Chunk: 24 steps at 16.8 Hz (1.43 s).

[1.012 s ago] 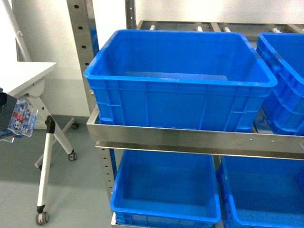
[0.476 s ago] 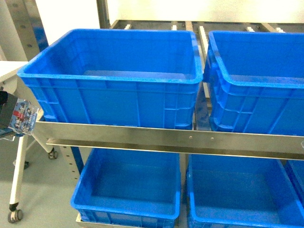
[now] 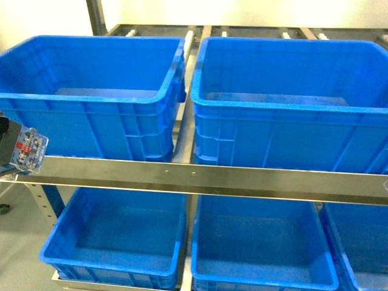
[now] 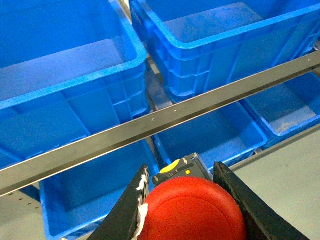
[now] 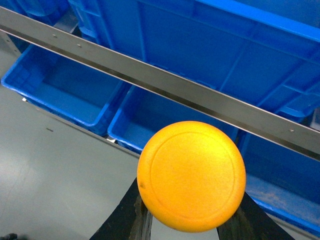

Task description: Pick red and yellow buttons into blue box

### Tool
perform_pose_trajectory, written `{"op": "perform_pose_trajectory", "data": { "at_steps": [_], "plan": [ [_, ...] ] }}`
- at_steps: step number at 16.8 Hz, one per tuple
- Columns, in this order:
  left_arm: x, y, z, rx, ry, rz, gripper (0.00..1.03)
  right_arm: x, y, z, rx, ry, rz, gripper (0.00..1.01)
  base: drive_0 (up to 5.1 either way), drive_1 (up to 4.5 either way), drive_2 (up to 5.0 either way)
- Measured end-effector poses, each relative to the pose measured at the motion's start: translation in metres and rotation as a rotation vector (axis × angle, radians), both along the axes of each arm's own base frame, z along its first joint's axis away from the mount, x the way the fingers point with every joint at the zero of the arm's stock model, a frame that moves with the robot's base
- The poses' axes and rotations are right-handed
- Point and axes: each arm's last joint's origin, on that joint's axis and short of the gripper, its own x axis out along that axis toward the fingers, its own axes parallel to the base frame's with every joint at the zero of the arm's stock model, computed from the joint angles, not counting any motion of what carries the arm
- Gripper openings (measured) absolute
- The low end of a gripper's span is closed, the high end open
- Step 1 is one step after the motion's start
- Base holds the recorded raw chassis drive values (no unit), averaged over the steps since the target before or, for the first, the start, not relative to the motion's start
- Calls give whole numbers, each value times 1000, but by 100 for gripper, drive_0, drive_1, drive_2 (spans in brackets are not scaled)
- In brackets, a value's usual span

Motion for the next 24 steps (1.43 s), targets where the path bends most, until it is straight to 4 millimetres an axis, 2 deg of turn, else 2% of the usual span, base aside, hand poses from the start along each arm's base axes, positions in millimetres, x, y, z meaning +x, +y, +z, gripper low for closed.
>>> {"op": "perform_pose_trajectory", "data": {
  "at_steps": [12, 21, 24],
  "plan": [
    [0, 0, 0, -1, 1, -4, 32, 0, 0, 0, -2, 0, -3, 26, 1, 16, -14],
    [0, 0, 1, -2, -5, -4, 32, 0, 0, 0, -1, -3, -1, 26, 2, 399, -395],
    [0, 1, 0, 1, -1, 7, 32, 0, 2, 0, 6, 3, 15, 26, 273, -47, -219]
  ]
}}
